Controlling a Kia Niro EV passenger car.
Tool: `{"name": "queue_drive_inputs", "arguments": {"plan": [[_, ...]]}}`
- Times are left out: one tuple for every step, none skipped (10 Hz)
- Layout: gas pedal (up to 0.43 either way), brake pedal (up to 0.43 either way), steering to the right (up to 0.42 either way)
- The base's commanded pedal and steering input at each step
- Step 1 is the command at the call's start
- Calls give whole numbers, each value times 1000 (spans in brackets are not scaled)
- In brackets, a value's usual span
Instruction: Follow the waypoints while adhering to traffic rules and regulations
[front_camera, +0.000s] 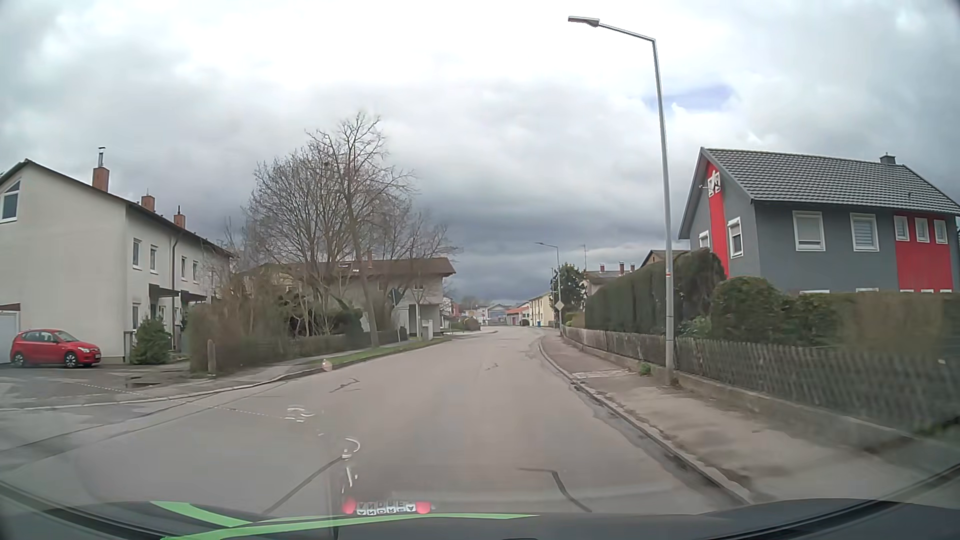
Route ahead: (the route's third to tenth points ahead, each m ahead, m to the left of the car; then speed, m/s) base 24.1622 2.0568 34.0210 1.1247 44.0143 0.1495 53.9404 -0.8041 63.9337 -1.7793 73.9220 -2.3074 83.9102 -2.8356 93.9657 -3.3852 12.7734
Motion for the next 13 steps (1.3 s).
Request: {"name": "queue_drive_inputs", "arguments": {"plan": [[98,0,8],[98,0,8],[98,0,8],[98,0,8],[98,0,8],[98,0,9],[98,0,9],[98,0,11],[98,0,12],[98,0,12],[98,0,12],[98,0,13],[98,0,13]]}}
